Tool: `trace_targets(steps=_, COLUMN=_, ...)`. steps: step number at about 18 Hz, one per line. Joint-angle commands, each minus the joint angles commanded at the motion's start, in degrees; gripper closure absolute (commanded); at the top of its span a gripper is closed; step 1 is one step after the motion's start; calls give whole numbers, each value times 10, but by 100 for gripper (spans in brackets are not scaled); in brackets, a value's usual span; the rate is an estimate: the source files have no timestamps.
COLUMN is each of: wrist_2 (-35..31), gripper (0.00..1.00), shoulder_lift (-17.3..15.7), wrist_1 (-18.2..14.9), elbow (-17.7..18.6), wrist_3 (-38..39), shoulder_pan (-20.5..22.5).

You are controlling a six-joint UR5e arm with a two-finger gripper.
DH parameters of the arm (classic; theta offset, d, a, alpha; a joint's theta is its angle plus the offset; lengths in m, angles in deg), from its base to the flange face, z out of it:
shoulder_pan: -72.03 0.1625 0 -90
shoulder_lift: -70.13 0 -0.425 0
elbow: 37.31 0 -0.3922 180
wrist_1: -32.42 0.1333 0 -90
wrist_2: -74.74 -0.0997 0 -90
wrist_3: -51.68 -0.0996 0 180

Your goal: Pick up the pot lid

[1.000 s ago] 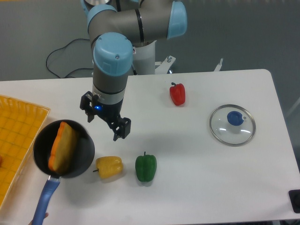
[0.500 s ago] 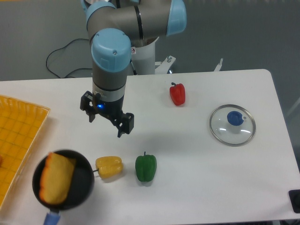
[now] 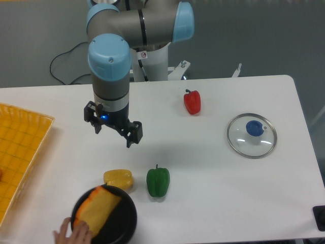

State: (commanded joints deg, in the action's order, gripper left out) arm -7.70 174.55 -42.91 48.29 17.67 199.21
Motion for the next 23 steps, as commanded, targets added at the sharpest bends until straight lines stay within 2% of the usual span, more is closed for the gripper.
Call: trace_targets(steps=23, wrist_2=-19, gripper=0, shoulder_lift=-1, wrist_1=1, elbow=5, wrist_3=-3, shoulder_pan=-1)
